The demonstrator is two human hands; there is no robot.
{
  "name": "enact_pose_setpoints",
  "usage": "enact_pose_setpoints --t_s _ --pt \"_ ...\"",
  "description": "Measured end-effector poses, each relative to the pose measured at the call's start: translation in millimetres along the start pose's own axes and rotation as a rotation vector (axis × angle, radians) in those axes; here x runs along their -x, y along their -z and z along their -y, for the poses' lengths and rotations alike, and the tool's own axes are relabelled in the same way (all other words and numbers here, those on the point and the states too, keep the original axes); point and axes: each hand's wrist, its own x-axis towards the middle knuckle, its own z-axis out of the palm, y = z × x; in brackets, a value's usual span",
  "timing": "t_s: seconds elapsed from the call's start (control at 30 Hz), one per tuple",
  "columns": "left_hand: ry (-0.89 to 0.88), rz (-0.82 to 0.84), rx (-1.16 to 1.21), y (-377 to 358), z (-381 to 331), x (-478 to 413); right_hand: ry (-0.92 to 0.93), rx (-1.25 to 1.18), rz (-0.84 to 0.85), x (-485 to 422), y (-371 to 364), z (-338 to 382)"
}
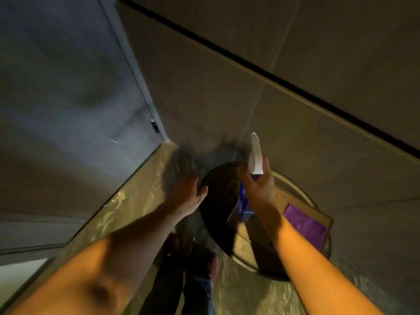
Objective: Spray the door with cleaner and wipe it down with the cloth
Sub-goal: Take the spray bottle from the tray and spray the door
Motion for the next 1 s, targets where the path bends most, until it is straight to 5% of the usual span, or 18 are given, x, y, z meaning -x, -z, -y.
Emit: enact_pose_setpoints --t_s 0.5,1.0 --pt "0.272 -0.885 -0.076 372.1 174.2 186.1 0.517 -0.137 0.542 53.0 -190.1 391.3" --pt "0.426 -1.469 -0.31 630.9 332.0 334.4 0.693 -0.387 0.66 147.3 -344.1 652.2"
